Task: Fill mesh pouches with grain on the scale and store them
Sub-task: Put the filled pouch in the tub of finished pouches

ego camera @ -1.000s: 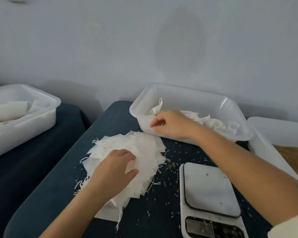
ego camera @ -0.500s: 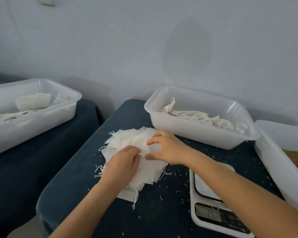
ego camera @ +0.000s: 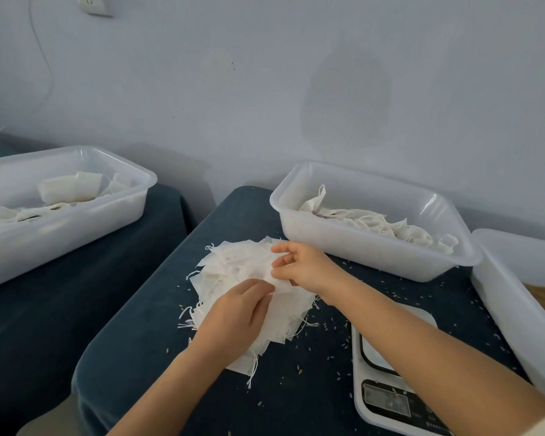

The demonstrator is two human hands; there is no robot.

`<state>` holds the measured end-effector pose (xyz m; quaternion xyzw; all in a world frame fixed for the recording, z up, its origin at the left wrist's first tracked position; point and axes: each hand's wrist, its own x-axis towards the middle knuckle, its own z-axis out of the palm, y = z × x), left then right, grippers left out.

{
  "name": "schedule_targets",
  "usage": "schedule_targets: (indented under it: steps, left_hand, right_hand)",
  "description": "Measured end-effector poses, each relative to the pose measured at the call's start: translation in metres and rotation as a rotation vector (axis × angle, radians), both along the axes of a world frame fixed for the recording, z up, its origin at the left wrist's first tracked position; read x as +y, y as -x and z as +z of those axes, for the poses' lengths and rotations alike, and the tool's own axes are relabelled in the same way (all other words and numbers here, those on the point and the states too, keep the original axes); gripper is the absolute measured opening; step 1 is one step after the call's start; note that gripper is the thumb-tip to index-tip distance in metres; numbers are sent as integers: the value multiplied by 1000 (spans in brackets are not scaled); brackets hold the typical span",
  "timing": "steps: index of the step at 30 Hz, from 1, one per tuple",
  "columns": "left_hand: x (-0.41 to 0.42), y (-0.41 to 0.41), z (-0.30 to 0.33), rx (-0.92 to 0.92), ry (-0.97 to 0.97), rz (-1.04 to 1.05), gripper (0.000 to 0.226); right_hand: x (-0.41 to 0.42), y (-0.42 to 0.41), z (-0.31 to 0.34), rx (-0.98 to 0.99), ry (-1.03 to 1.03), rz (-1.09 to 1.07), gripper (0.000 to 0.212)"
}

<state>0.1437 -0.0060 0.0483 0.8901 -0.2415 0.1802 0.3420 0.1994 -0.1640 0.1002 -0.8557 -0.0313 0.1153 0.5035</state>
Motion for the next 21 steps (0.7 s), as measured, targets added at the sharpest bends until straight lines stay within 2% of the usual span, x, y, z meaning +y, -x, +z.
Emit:
schedule_targets:
  steps: [3,6,8,9,11,13,14,16,18,21]
  left_hand:
    - [4,0,-5,25,1,-9,27]
    - [8,-4,-5,22,58,66,28]
    - [10,-8,-3,60,191,113,33]
    - [9,-9,-1,138,324,126,39]
    - [5,-10,8,425,710,131,40]
    - [-3,-15,17,687,1098,97,26]
    - [-6,-18,22,753,1206,98,17]
    - [-11,-23,28,800,1225,132,29]
    - [-17,-27,30,801,1124,168,45]
    - [-22,-29,33,772,1005,146,43]
  right_hand:
    - [-1,-1,-4,-39,43,-35,56]
    - [-7,-1,-4,8,-88,-84,59]
    - [-13,1,-2,41,-197,-98,62]
    - [-17,1,-1,48,-245,-94,63]
    - [-23,4,-2,42,-291,-70,60]
    - [-28,8,-4,8,-296,-35,57]
    - [-29,11,-5,-20,-295,-18,57]
    - [-31,17,-8,-79,-300,5,55]
    - [-33,25,-10,-119,-326,26,53]
    - [-39,34,-8,-145,-381,38,53]
